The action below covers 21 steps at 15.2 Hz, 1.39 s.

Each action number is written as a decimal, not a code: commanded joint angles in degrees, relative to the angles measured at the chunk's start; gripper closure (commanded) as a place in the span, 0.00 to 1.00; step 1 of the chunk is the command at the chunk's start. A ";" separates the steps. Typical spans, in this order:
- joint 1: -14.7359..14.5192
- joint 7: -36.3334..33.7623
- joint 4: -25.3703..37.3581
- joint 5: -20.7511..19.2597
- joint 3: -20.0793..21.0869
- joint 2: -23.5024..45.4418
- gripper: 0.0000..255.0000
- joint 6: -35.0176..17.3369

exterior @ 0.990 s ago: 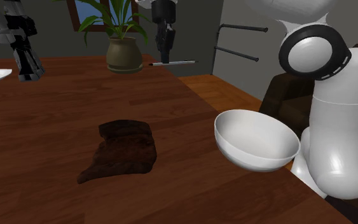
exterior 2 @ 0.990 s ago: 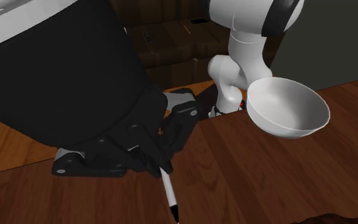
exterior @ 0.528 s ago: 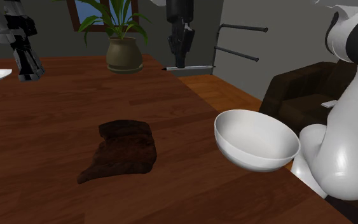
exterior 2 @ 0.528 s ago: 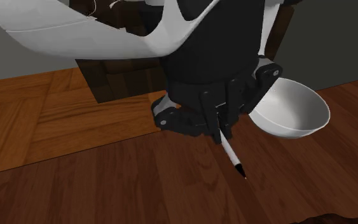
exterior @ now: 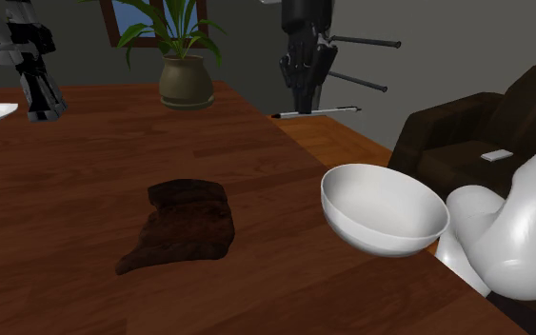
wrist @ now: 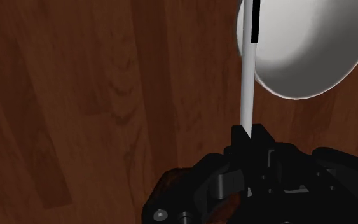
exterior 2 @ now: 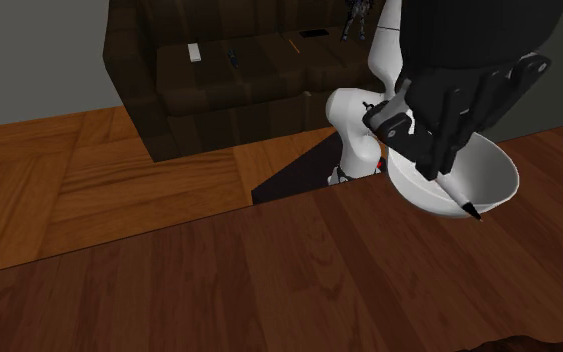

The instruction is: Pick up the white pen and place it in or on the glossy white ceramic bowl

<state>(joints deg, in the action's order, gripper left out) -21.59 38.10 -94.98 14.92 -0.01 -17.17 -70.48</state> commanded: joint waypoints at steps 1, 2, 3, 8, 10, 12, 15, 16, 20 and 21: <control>-0.66 -2.19 -3.39 0.74 1.39 -3.65 1.00 -0.27; -0.92 -3.17 -4.78 1.16 2.03 -5.29 1.00 -0.27; -1.19 -4.15 -6.09 1.61 2.69 -6.88 1.00 -0.24; -2.55 -9.33 -11.50 4.36 6.08 -14.27 1.00 0.29; -2.93 -10.63 -13.84 5.28 7.15 -16.61 1.00 -0.15; -2.91 -10.18 -16.08 5.28 7.27 -17.43 1.00 -1.51; -2.89 -9.51 -19.33 5.30 7.47 -18.57 1.00 -3.53; -2.88 -9.30 -20.39 5.32 7.53 -18.93 1.00 -4.20; -2.87 -8.45 -24.50 5.41 7.82 -20.27 1.00 -6.87; -2.87 -8.25 -25.49 5.44 7.90 -20.57 1.00 -7.53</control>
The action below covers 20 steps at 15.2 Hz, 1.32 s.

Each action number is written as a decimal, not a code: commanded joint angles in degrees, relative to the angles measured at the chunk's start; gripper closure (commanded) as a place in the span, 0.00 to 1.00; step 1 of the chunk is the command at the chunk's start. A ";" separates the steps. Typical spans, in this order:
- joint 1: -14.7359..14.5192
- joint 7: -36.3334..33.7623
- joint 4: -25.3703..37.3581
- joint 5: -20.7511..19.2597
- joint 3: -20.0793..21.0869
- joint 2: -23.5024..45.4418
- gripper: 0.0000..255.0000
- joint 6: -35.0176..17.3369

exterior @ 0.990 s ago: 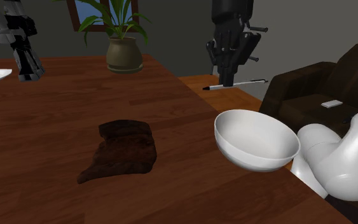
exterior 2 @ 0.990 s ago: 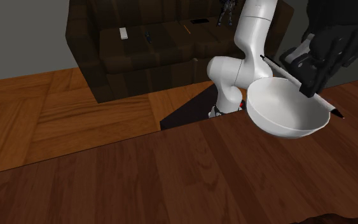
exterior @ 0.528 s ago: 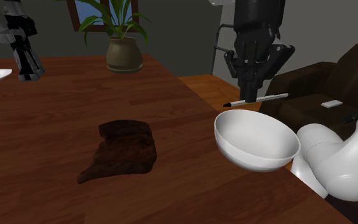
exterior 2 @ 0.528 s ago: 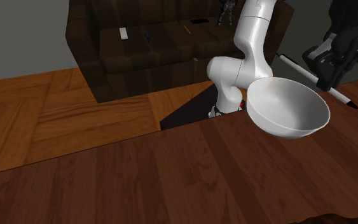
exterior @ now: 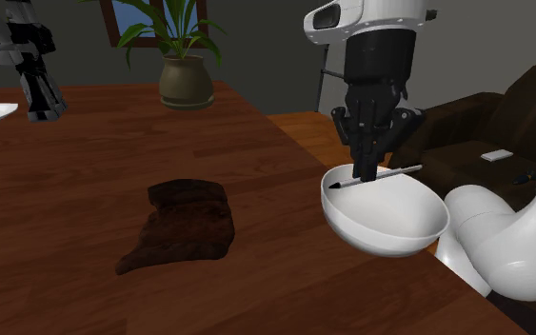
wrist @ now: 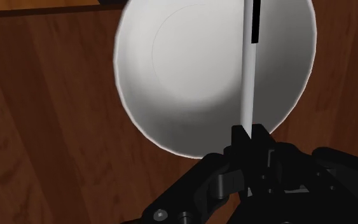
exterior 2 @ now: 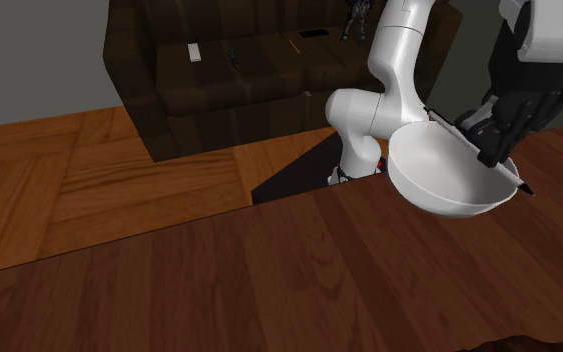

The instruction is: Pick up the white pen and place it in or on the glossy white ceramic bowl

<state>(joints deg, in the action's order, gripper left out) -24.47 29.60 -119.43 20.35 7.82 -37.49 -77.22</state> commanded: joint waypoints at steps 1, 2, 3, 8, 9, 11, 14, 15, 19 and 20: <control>0.02 0.46 -2.03 0.04 0.15 -0.54 1.00 -1.45; 0.02 0.66 -3.01 0.08 0.23 -0.83 1.00 -2.11; 0.02 0.86 -3.97 0.12 0.31 -1.11 1.00 -2.78; 0.01 1.20 -5.56 0.20 0.44 -1.54 1.00 -3.89; 0.01 1.20 -5.56 0.20 0.45 -1.54 1.00 -3.89; 0.01 1.20 -5.56 0.20 0.45 -1.54 1.00 -3.89; 0.01 1.19 -5.55 0.19 0.44 -1.54 0.00 -3.88; 0.01 1.19 -5.55 0.19 0.44 -1.54 0.00 -3.88; 0.01 1.19 -5.55 0.19 0.44 -1.54 0.00 -3.88; 0.13 1.08 -3.15 -0.15 -0.05 -0.71 0.00 -2.25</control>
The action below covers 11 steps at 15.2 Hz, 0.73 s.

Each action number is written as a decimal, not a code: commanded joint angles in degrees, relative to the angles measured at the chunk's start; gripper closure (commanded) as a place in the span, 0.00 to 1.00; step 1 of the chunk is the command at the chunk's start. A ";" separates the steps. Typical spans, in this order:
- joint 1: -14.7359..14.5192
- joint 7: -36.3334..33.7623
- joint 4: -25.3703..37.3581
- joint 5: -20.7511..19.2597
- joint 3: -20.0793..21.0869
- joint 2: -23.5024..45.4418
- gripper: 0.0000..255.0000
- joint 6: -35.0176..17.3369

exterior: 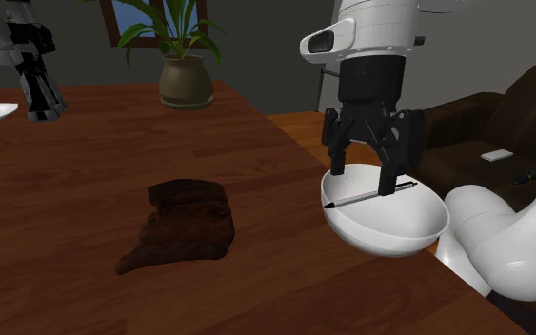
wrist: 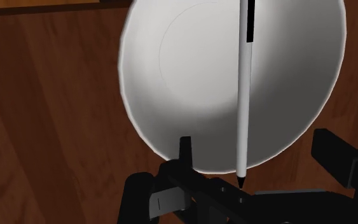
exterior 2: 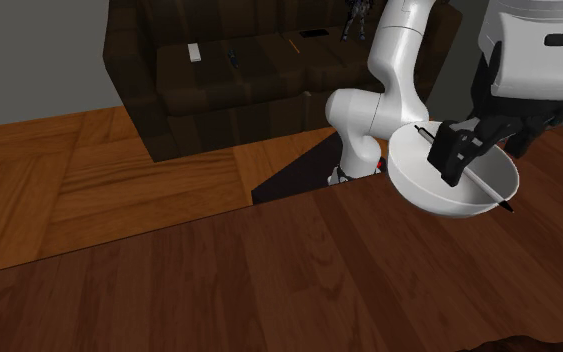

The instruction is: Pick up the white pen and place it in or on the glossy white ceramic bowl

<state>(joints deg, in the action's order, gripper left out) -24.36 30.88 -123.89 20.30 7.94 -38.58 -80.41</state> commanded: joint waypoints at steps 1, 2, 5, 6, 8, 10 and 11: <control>0.13 -0.32 3.79 -0.42 -0.65 1.27 0.00 2.58; 0.21 -0.46 6.34 -0.70 -1.12 2.22 0.00 4.23; 0.27 -0.56 8.40 -0.91 -1.48 3.02 0.00 5.54; 0.27 -0.56 8.40 -0.91 -1.48 3.01 0.00 5.54; 0.27 -0.56 8.40 -0.91 -1.48 3.02 0.00 5.54; 0.27 -0.56 8.40 -0.91 -1.48 3.02 0.00 5.54; 0.27 -0.56 8.40 -0.91 -1.48 3.02 0.00 5.54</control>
